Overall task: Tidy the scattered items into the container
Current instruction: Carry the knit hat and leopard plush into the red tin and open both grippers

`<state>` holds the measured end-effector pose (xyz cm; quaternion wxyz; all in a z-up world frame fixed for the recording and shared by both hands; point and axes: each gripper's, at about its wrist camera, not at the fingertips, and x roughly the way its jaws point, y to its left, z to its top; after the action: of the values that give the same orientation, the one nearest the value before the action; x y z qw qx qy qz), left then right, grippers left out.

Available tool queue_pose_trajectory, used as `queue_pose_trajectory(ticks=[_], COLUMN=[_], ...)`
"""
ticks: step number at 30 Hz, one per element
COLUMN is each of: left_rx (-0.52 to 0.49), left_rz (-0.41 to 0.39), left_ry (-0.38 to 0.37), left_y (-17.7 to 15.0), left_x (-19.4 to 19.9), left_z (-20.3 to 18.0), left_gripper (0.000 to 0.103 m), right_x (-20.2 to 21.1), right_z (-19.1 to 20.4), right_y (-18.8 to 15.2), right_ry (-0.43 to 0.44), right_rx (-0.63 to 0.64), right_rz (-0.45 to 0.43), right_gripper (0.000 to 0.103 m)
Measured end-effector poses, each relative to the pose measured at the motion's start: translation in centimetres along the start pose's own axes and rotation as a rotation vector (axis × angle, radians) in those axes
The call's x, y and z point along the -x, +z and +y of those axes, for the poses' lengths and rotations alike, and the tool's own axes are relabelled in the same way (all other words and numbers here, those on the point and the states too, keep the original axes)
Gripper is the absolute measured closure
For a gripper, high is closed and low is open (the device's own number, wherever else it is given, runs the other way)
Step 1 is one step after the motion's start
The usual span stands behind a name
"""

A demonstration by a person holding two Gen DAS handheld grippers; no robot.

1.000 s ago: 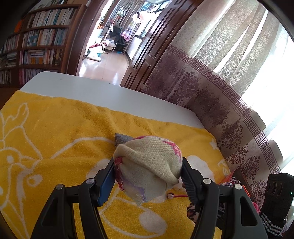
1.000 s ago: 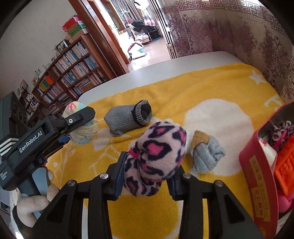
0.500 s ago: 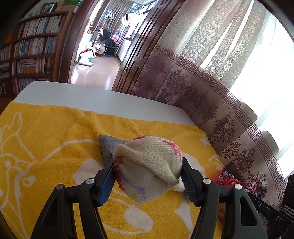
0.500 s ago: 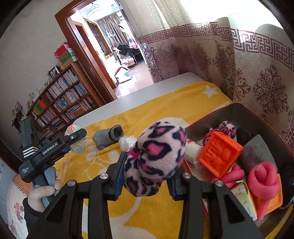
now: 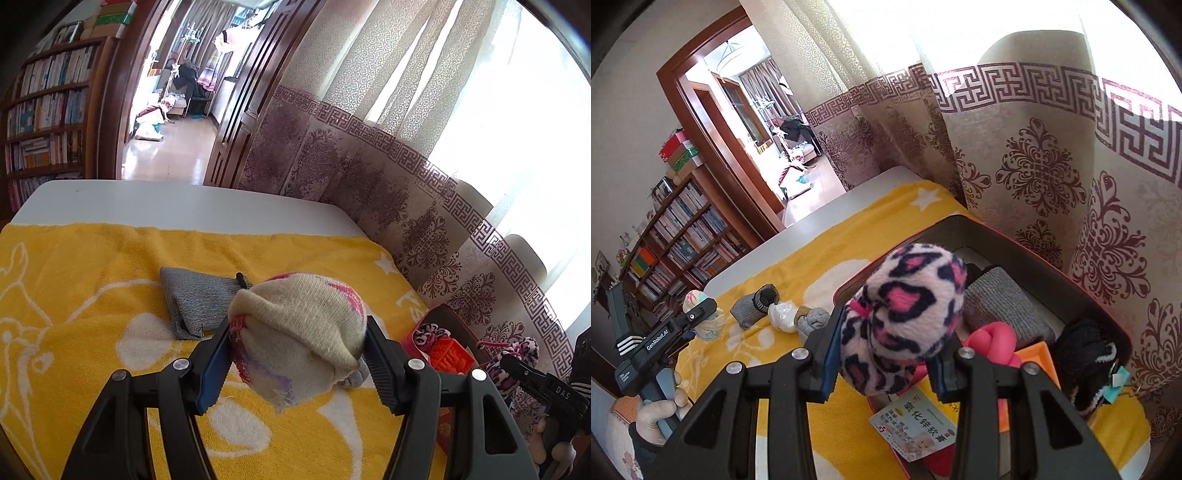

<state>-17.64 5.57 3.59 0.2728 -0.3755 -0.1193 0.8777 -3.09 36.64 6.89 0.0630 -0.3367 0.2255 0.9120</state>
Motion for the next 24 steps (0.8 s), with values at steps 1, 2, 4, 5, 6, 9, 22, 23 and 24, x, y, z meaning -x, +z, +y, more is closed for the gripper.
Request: queue_pose_trajectory(ticks=[1, 2, 4, 5, 6, 9, 22, 23, 24], left_rx=[-0.005, -0.01, -0.02, -0.024, -0.03, -0.05, -0.151, -0.163, -0.174], left_rz=[0.001, 0.002, 0.006, 0.008, 0.011, 0.021, 0.065, 0.071, 0.077], left_ry=[-0.003, -0.006, -0.014, -0.02, -0.025, -0.039, -0.116, -0.124, -0.131], left_y=[-0.1, -0.1, -0.2, -0.3, -0.4, -0.6, -0.6, -0.7, -0.7], left_x=[0.0, 0.0, 0.0, -0.1, -0.1, -0.2, -1.5, -1.8, -2.1], left_z=[-0.3, -0.5, -1.0, -1.2, -1.5, -2.6, -9.7, -10.5, -11.2], left_gripper=[0.035, 0.035, 0.035, 0.035, 0.035, 0.035, 0.035, 0.035, 0.035], right_x=[0.1, 0.2, 0.3, 0.4, 0.5, 0.5, 2.0, 2.0, 2.0], right_z=[-0.2, -0.5, -1.0, -1.2, -1.4, -1.9, -4.8, -5.0, -5.1], right_y=[0.1, 0.2, 0.3, 0.3, 0.4, 0.5, 1.4, 1.6, 1.7], right_ry=[-0.003, -0.006, -0.007, -0.007, -0.007, -0.002, 0.031, 0.037, 0.042], right_rx=[-0.005, -0.009, -0.018, -0.021, -0.023, -0.032, -0.076, -0.078, -0.079], right_rz=[-0.005, -0.008, -0.012, -0.014, -0.016, -0.022, -0.068, -0.071, -0.073], right_gripper=[0.06, 0.06, 0.06, 0.06, 0.06, 0.06, 0.06, 0.06, 0.06])
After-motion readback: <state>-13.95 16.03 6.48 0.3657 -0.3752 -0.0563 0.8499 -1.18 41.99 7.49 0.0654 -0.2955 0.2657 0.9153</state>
